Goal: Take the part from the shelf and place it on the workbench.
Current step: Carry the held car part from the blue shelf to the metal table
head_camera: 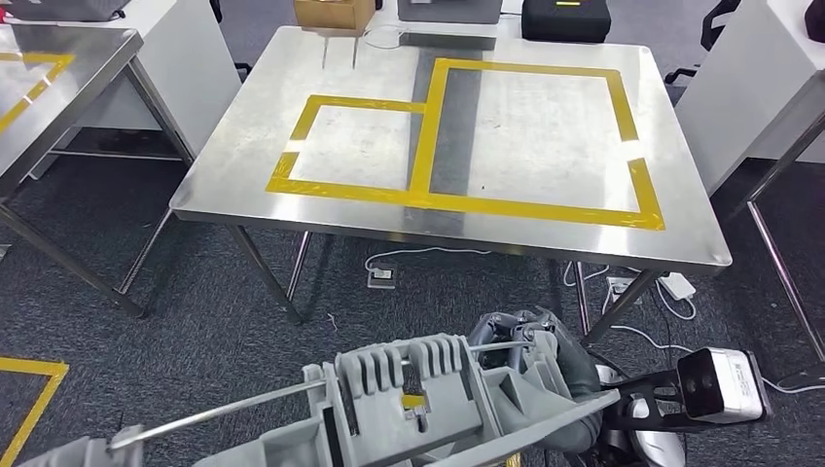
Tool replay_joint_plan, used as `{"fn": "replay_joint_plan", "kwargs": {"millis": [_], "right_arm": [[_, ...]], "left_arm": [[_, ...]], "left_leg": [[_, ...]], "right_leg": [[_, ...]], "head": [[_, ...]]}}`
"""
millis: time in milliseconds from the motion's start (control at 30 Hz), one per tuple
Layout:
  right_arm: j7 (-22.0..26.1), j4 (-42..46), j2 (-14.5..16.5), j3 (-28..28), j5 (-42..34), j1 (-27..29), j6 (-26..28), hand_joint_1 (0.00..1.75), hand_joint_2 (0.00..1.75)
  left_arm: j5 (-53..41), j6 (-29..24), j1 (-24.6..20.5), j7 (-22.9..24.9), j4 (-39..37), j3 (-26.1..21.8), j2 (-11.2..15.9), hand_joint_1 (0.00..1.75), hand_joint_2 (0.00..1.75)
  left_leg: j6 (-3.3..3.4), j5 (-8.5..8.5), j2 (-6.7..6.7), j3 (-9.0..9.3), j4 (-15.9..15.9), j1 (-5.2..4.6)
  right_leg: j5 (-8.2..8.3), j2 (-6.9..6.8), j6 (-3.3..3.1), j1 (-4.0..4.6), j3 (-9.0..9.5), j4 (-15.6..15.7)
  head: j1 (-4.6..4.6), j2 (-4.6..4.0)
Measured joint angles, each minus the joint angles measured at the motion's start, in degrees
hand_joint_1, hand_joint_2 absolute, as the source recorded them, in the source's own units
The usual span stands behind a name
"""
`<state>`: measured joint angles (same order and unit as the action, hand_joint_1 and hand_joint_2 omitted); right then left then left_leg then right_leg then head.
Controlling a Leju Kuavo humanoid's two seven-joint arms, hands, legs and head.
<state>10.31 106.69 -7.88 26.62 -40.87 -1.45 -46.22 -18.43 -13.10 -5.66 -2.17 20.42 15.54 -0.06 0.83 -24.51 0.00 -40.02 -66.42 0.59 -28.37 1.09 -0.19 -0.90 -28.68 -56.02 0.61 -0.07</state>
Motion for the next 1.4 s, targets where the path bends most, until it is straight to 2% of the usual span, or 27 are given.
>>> {"fn": "replay_joint_plan", "kwargs": {"millis": [33,67,200,233,300,367,433,467,500,533,567,600,633,667,700,767,800,867,900,933,967,1000,1067,1100,1133,1267,1400], "right_arm": [[0.15,-0.01,0.01,0.0,0.11,0.0,-0.01,1.75,1.75],[0.28,-0.01,0.02,0.0,0.2,0.0,-0.01,1.75,1.75],[0.74,0.02,0.1,-0.02,0.43,0.07,-0.02,1.75,1.75],[0.85,0.03,0.07,-0.02,0.48,0.0,-0.02,1.75,1.75],[1.02,0.02,-0.03,-0.03,0.5,-0.11,-0.03,1.75,1.75],[1.1,-0.01,-0.14,-0.03,0.51,-0.02,-0.03,1.75,1.75],[1.1,-0.04,-0.27,-0.03,0.54,0.09,-0.03,1.75,1.75],[1.1,-0.05,-0.33,-0.03,0.54,0.11,-0.03,1.75,1.75],[1.1,-0.08,-0.39,-0.03,0.54,0.16,-0.03,1.75,1.75],[1.1,-0.17,-0.46,-0.02,0.54,0.24,-0.03,1.75,1.75],[1.09,-0.29,-0.5,0.02,0.56,0.32,-0.02,1.75,1.75],[1.1,-0.37,-0.51,0.05,0.56,0.43,-0.02,1.75,1.75],[1.1,-0.39,-0.51,0.07,0.57,0.41,-0.02,1.75,1.75],[1.1,-0.34,-0.48,0.07,0.59,0.3,-0.03,1.75,1.75],[1.14,-0.26,-0.43,0.04,0.57,0.21,-0.06,1.75,1.75],[1.15,-0.27,-0.37,0.02,0.53,0.03,-0.1,1.75,1.75],[1.16,-0.34,-0.34,0.03,0.5,0.04,-0.11,1.75,1.75],[1.16,-0.48,-0.34,0.05,0.48,0.03,-0.11,1.75,1.75],[1.16,-0.5,-0.33,0.06,0.48,0.03,-0.11,1.75,1.75],[1.16,-0.5,-0.33,0.06,0.48,0.02,-0.11,1.75,1.75],[1.16,-0.5,-0.32,0.06,0.47,0.0,-0.1,1.75,1.75],[1.16,-0.49,-0.3,0.07,0.47,-0.02,-0.04,1.75,1.75],[1.1,-0.51,-0.27,0.07,0.51,-0.09,0.38,1.75,1.75],[1.01,-0.52,-0.21,0.08,0.56,-0.14,0.87,1.75,1.75],[0.85,-0.52,-0.1,0.06,0.63,-0.2,1.56,1.75,1.75],[-0.48,-0.21,0.54,-0.23,2.18,-0.24,5.14,1.75,1.75],[-1.34,-0.26,0.73,-1.52,8.3,-0.32,11.56,1.75,1.75]], "left_arm": [[-0.03,-0.17,-0.01,0.02,-0.05,0.02,0.05,0.0,1.75],[-0.08,-0.3,-0.07,0.05,-0.09,0.03,0.14,0.0,1.75],[-0.27,-0.48,-0.21,0.31,-0.11,0.07,0.34,0.0,1.75],[-0.29,-0.52,-0.21,0.35,-0.1,0.06,0.36,0.0,1.75],[-0.3,-0.57,-0.26,0.42,-0.09,0.06,0.32,0.0,1.75],[-0.3,-0.58,-0.16,0.44,-0.1,0.07,0.21,0.0,1.75],[-0.3,-0.58,0.04,0.45,-0.11,0.07,0.11,0.0,1.75],[-0.3,-0.58,0.1,0.45,-0.12,0.07,0.08,0.0,1.75],[-0.3,-0.58,0.16,0.46,-0.14,0.07,0.06,0.0,1.75],[-0.3,-0.58,0.18,0.47,-0.21,0.07,0.08,0.0,1.75],[-0.31,-0.58,0.25,0.48,-0.28,0.07,0.09,0.0,1.75],[-0.31,-0.57,0.31,0.52,-0.35,0.08,0.11,0.0,1.75],[-0.33,-0.57,0.28,0.55,-0.4,0.08,0.14,0.0,1.75],[-0.36,-0.58,0.18,0.58,-0.39,0.09,0.15,0.0,1.75],[-0.39,-0.58,-0.02,0.61,-0.38,0.09,0.16,0.0,1.75],[-0.55,-0.59,-0.35,0.59,-0.36,0.1,0.1,0.0,1.75],[-0.61,-0.58,-0.32,0.6,-0.37,0.11,0.05,0.0,1.75],[-0.68,-0.58,-0.07,0.61,-0.44,0.13,0.02,0.0,1.75],[-0.69,-0.58,0.01,0.62,-0.48,0.13,0.04,0.0,1.75],[-0.7,-0.58,0.04,0.63,-0.5,0.13,0.07,0.0,1.75],[-0.7,-0.57,0.02,0.64,-0.51,0.13,0.09,0.0,1.75],[-0.71,-0.57,0.02,0.66,-0.51,0.13,0.11,0.0,1.75],[-0.69,-0.52,0.02,0.69,-0.53,0.14,0.26,0.0,1.75],[-0.63,-0.49,0.03,0.7,-0.54,0.14,0.33,0.0,1.75],[-0.5,-0.46,0.04,0.69,-0.55,0.15,0.39,0.0,1.75],[0.15,-0.48,0.0,0.22,-0.54,0.14,0.33,0.0,1.75],[1.26,-0.9,0.14,-0.49,-0.56,0.06,0.11,0.0,1.75]], "left_leg": [[0.52,1.92,-0.02,1.55,3.74,-0.21],[1.05,2.61,0.0,2.97,6.68,-0.47],[2.37,0.69,0.17,5.93,10.09,-0.77],[2.72,0.45,0.1,6.82,10.59,-0.62],[3.13,-0.35,-0.05,8.38,11.15,-0.41],[3.1,-1.67,-0.18,9.7,11.22,-0.37],[2.71,-3.34,-0.35,11.63,11.22,-0.21],[2.42,-4.28,-0.43,12.82,11.22,-0.05],[2.04,-5.33,-0.46,13.81,11.23,0.04],[1.63,-6.48,-0.44,15.0,11.05,0.07],[1.15,-7.51,-0.39,15.73,11.03,-0.04],[0.69,-8.38,-0.24,16.27,11.08,-0.18],[0.34,-8.88,-0.09,16.95,11.06,-0.23],[0.02,-8.74,0.02,16.91,10.75,-0.21],[-0.21,-7.96,0.12,16.3,9.16,-0.04],[-0.72,-5.74,0.05,12.14,1.92,0.28],[-0.97,-5.96,0.01,9.25,-2.35,0.38],[-1.32,-10.4,-0.02,4.5,-7.66,0.45],[-1.35,-13.08,-0.02,2.9,-8.25,0.45],[-1.23,-14.46,-0.02,1.87,-7.54,0.45],[-0.94,-13.81,-0.02,1.42,-5.57,0.41],[-0.43,-11.01,-0.02,1.49,-2.49,0.31],[1.03,-3.36,-0.07,1.99,4.54,-0.32],[1.63,-0.89,-0.3,2.1,6.87,-0.68],[2.0,0.32,-0.54,2.03,8.05,-0.97],[2.42,2.6,-0.91,3.5,9.23,-0.58],[2.97,2.33,-0.96,3.84,9.35,-0.66]], "right_leg": [[-0.6,0.08,0.2,0.2,0.68,0.1],[-1.11,0.15,0.48,0.29,1.11,0.25],[-0.78,0.04,2.03,0.4,1.87,-1.06],[-0.49,-0.12,2.24,0.4,0.73,-3.22],[-0.8,-0.33,2.17,0.28,-3.81,-9.86],[-3.16,-0.37,2.04,0.02,-9.3,-15.68],[-5.45,-0.46,2.46,-0.43,-12.25,-15.85],[-5.16,-0.61,3.09,-0.72,-12.5,-13.51],[-3.07,-0.97,4.14,-1.05,-12.28,-9.97],[0.64,-1.66,5.21,-1.33,-12.01,-6.43],[4.05,-2.25,5.57,-1.41,-11.57,-3.88],[6.87,-2.62,5.36,-1.4,-11.28,-2.4],[8.13,-2.74,4.47,-1.3,-11.09,-2.12],[7.81,-2.48,3.31,-1.2,-10.7,-2.31],[7.59,-2.25,2.61,-1.3,-10.39,-2.17],[6.81,-1.99,1.46,-1.42,-9.05,-1.61],[6.34,-1.84,0.99,-1.41,-8.15,-1.21],[5.29,-1.39,0.47,-1.25,-6.38,-0.69],[4.72,-1.12,0.44,-1.16,-5.59,-0.58],[4.16,-0.86,0.42,-1.05,-4.84,-0.54],[3.62,-0.66,0.41,-0.89,-4.08,-0.53],[3.1,-0.52,0.41,-0.72,-3.34,-0.5],[2.22,-0.24,0.53,-0.35,-2.48,-0.5],[1.79,-0.1,0.69,-0.07,-2.29,-0.55],[1.41,0.05,0.9,0.18,-2.25,-0.6],[-0.76,-0.06,1.56,0.64,-2.9,-3.29],[-5.87,-0.34,1.33,0.48,-10.66,-16.99]], "head": [[-0.05,0.0],[-0.07,0.0],[-0.02,0.0],[-0.06,0.0],[-0.23,-0.01],[-0.26,0.0],[-0.25,0.0],[-0.26,0.0],[-0.28,0.0],[-0.38,-0.01],[-0.47,-0.01],[-0.34,-0.01],[-0.27,-0.01],[-0.06,0.0],[0.13,0.0],[0.17,0.0],[0.16,0.0],[0.17,0.0],[0.18,0.0],[0.19,0.0],[0.2,0.0],[0.2,0.0],[0.18,0.0],[0.12,0.0],[0.08,0.0],[-0.04,0.01],[-0.12,0.0]]}}
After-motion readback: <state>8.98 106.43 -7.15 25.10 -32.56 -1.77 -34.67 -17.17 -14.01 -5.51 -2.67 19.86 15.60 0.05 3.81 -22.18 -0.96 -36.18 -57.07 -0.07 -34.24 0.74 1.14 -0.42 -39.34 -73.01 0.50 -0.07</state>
